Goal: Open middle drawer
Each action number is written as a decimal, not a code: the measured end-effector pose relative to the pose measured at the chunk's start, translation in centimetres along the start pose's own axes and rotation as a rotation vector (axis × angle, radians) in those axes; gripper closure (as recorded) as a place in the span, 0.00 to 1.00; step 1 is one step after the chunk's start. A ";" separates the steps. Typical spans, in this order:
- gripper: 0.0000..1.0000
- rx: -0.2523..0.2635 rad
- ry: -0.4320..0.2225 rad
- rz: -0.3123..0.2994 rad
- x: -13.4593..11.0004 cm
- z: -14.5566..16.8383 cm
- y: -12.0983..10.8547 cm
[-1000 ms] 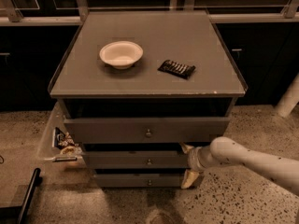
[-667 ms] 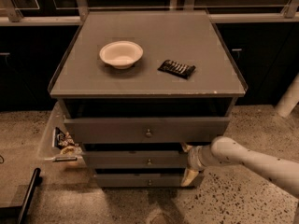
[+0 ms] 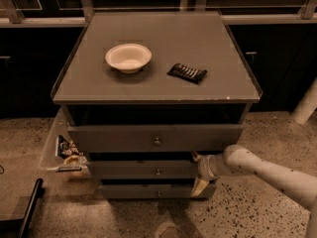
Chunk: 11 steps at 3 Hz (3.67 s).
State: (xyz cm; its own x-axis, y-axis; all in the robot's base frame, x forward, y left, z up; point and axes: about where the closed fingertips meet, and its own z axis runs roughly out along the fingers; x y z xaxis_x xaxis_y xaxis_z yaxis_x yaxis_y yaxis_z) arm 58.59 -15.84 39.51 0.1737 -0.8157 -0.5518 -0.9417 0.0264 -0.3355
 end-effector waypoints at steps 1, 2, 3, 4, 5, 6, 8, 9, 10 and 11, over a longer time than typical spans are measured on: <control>0.00 -0.031 -0.015 0.010 0.6 1.0 0.0; 0.19 -0.031 -0.015 0.010 0.4 0.7 -0.1; 0.42 -0.031 -0.015 0.010 0.4 0.7 -0.1; 0.65 -0.031 -0.015 0.010 0.1 0.3 -0.5; 0.88 -0.031 -0.015 0.010 0.0 0.1 -0.6; 0.86 -0.031 -0.015 0.010 0.0 0.1 -0.6; 0.39 -0.037 -0.041 0.020 0.1 -0.5 -0.7; 0.42 -0.074 -0.085 0.020 0.6 -2.4 2.6; 0.65 -0.101 -0.113 0.011 1.1 -5.3 6.8; 0.88 -0.119 -0.128 0.006 1.3 -7.2 10.1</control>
Offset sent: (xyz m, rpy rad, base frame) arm 0.0030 0.0006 -0.0092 0.0095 0.0259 0.0120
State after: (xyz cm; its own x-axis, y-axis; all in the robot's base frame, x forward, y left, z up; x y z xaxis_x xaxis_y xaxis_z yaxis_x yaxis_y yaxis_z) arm 47.26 -20.84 40.91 0.1962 -0.7352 -0.6488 -0.9690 -0.0440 -0.2431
